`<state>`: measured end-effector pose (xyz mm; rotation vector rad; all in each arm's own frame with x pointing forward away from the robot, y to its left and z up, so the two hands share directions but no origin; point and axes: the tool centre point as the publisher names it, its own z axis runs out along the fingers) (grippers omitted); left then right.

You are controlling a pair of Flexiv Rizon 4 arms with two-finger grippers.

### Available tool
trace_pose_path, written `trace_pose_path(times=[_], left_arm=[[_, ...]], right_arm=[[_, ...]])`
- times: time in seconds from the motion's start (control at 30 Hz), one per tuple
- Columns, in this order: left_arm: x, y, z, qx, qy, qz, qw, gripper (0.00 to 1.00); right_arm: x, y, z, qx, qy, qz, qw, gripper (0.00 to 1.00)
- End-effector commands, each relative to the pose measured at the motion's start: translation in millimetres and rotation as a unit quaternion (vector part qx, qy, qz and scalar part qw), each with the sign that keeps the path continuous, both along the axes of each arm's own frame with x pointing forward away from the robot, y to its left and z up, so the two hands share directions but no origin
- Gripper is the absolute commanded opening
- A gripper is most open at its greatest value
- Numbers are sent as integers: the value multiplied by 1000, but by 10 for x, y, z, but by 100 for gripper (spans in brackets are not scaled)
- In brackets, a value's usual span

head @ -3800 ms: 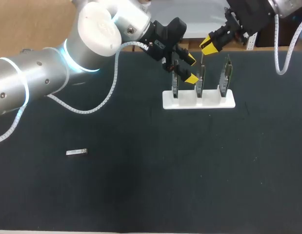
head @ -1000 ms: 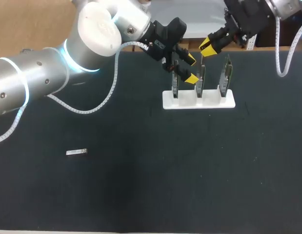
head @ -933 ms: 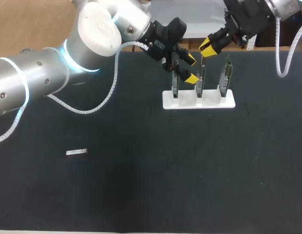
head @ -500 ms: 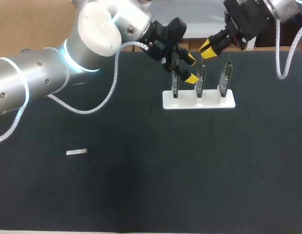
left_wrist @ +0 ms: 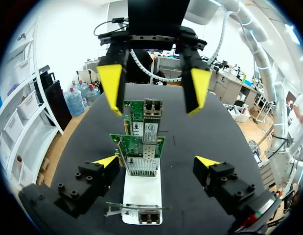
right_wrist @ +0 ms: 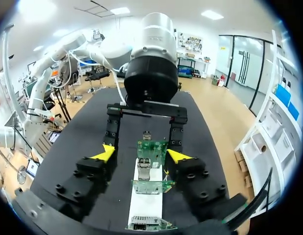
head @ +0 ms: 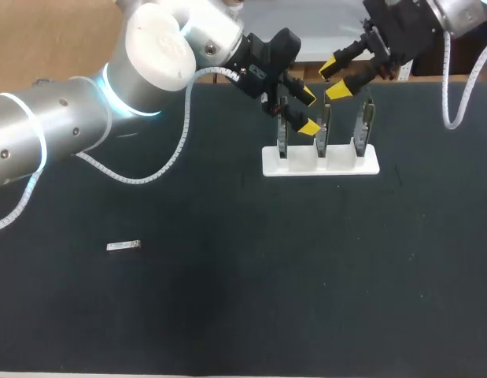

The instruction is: Pick up the optical module with the left hand, and insert it into the network port with the right hand.

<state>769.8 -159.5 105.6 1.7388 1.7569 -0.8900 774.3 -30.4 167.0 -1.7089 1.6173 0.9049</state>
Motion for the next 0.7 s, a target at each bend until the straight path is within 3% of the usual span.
trace_pose_path(times=[0.03,0.33,0.37,0.43,0.7], left_arm=[[19,-8,7,3,2,-1,1000,100],[19,-8,7,3,2,-1,1000,100],[19,-8,7,3,2,-1,1000,100],[19,-8,7,3,2,-1,1000,100],[19,-8,7,3,2,-1,1000,100]], right_arm=[[21,-47,54,20,3,6,1000,100],[26,-41,230,53,7,13,998,100],[25,-39,238,52,4,13,999,56],[26,-38,243,52,3,11,999,0],[35,-22,258,44,0,11,999,0]])
